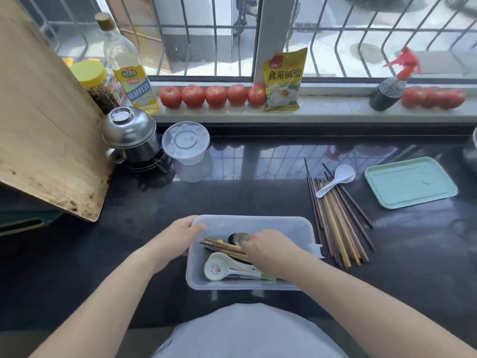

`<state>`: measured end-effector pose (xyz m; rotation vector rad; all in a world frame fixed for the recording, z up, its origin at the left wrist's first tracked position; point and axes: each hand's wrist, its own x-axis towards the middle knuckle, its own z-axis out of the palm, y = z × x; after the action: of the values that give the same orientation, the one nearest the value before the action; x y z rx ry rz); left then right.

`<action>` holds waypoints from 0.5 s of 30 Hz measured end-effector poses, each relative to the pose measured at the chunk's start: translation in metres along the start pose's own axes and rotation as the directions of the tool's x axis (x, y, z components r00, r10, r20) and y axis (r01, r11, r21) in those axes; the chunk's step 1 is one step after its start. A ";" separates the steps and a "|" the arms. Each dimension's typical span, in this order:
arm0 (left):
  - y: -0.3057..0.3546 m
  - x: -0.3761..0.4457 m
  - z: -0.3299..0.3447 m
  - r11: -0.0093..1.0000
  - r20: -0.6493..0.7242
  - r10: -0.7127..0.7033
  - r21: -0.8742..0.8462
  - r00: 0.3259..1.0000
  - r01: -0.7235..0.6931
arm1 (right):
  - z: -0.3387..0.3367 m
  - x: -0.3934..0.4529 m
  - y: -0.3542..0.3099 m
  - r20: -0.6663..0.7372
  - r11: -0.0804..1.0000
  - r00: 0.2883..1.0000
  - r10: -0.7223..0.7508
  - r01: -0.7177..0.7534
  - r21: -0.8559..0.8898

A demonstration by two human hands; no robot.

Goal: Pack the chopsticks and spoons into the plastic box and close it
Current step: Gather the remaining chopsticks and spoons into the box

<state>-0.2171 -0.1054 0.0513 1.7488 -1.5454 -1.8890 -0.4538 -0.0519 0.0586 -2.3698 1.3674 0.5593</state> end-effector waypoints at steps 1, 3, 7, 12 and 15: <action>-0.002 0.002 0.005 1.000 -0.063 0.005 0.024 0.998 -0.004 | 0.004 0.002 0.001 -0.004 0.999 0.999 0.037 -0.037 0.000; -0.003 0.003 0.017 0.997 -0.196 0.002 0.071 0.981 0.012 | 0.014 -0.002 0.005 -0.001 0.996 0.996 0.093 -0.093 -0.006; 0.002 0.001 0.036 0.980 -0.373 0.049 0.196 0.926 0.027 | 0.022 -0.042 0.025 -0.447 0.981 0.875 0.187 -0.139 0.137; -0.001 0.008 0.054 0.950 -0.422 0.056 0.302 0.905 0.082 | 0.041 -0.085 0.114 -0.232 0.511 0.538 0.810 -0.453 0.731; 0.005 0.007 0.067 0.934 -0.489 0.071 0.339 0.870 0.114 | 0.068 -0.082 0.145 0.001 0.465 0.579 0.815 -0.656 0.594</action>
<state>-0.2754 -0.0745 0.0367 2.1788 -1.7214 -1.0604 -0.6288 -0.0272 0.0259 -1.3113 2.3488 -0.0316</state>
